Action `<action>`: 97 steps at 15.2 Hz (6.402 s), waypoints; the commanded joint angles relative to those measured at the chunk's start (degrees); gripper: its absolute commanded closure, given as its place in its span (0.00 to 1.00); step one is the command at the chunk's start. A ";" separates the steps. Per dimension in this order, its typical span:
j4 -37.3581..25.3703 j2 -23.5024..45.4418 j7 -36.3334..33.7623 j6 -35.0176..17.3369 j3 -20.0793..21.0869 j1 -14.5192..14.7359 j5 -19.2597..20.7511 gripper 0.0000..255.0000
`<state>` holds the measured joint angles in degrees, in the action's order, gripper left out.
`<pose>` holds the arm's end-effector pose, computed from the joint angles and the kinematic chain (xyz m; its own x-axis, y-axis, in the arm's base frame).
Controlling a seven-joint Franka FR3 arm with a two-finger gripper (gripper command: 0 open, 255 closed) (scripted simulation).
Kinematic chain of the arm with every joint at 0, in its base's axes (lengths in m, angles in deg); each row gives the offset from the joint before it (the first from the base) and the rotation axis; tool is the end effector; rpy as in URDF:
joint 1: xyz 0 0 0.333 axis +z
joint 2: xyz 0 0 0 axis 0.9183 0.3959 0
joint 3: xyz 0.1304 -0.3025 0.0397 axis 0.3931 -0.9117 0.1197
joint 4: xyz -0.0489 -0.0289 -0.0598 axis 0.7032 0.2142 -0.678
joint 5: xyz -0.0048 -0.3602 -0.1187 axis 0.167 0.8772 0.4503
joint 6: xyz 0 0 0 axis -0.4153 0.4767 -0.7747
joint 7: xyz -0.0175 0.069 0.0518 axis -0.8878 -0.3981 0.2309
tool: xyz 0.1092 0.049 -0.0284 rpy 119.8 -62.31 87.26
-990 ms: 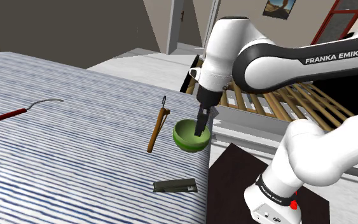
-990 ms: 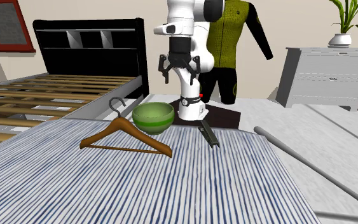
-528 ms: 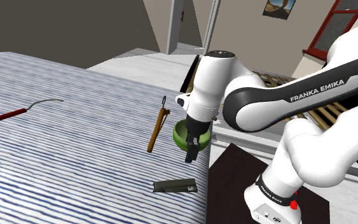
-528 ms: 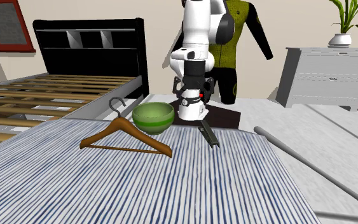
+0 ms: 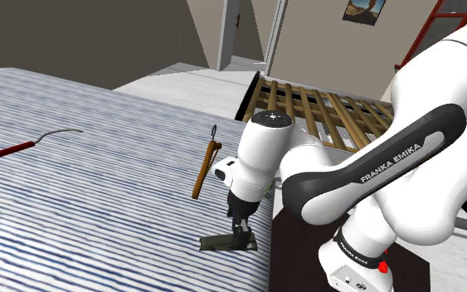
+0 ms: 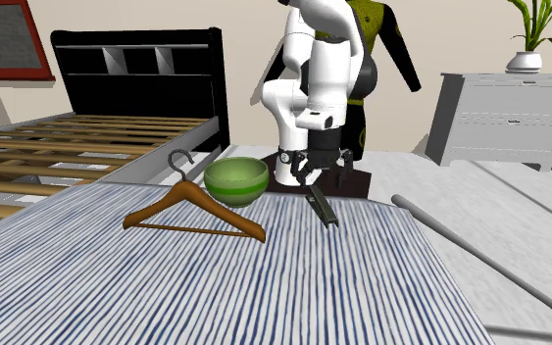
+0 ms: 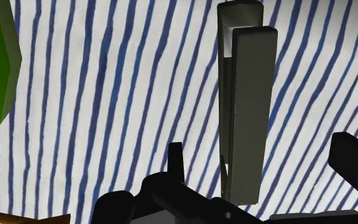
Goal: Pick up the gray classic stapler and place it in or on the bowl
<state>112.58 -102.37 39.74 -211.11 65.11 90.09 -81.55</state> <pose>0.2616 0.2524 0.3153 0.6803 0.7311 0.0514 0.7316 -0.6816 0.0134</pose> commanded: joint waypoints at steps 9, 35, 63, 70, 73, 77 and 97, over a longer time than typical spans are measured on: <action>1.23 7.87 -1.69 -9.13 1.89 -1.30 2.30 0.00; -1.03 -2.07 0.52 2.90 -0.29 0.56 -0.37 1.00; -7.16 -15.92 10.39 23.41 -11.22 -2.91 3.61 1.00; -6.88 -14.94 20.85 22.57 -19.80 -8.59 8.53 1.00; -7.89 -13.26 25.25 21.98 -23.39 -10.94 10.53 1.00; -6.79 -11.38 26.88 19.04 -24.72 -11.72 11.17 1.00; -2.90 -6.85 27.31 10.61 -25.03 -11.71 11.08 0.00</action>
<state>109.68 -109.25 67.03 -200.53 40.10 78.40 -70.48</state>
